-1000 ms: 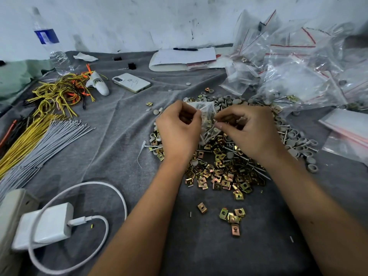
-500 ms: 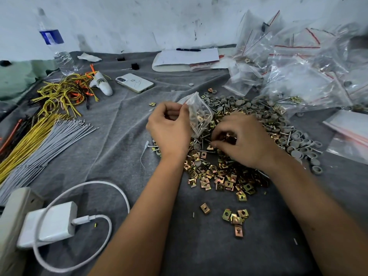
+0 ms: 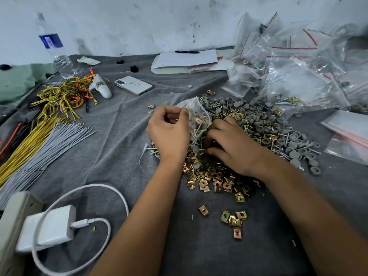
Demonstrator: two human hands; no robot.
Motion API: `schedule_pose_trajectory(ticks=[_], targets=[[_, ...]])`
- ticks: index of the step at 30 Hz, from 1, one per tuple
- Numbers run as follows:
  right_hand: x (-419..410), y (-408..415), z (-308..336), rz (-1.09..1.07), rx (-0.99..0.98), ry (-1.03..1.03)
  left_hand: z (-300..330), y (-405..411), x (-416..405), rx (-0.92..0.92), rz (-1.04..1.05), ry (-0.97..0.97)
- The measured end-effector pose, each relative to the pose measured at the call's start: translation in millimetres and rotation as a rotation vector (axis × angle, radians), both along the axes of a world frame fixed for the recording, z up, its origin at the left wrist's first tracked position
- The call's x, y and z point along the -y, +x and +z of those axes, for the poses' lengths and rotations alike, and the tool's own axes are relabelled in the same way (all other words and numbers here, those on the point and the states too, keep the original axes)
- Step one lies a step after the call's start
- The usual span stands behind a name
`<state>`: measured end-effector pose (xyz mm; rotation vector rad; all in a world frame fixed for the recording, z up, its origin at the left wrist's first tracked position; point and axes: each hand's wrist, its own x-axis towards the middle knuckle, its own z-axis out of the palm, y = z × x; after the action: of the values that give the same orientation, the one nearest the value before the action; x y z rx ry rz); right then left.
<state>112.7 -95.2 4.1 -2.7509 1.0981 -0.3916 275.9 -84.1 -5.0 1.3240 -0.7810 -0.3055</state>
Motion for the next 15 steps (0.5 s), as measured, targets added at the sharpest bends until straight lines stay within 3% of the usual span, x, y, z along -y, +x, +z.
schedule_pose_trajectory(ticks=[3, 7, 10, 15], targets=[[0, -3, 5, -0.039, 0.261, 0.090, 0, 0, 0, 0.020, 0.001, -0.006], [1, -7, 7, -0.088, 0.560, -0.063, 1, -4, -3, 0.096, -0.059, 0.006], [3, -7, 5, -0.085, 0.580, -0.143, 3, -9, -6, 0.221, -0.121, 0.010], [3, -9, 2, -0.090, 0.581, -0.083, 4, -16, -9, 0.355, -0.180, 0.012]])
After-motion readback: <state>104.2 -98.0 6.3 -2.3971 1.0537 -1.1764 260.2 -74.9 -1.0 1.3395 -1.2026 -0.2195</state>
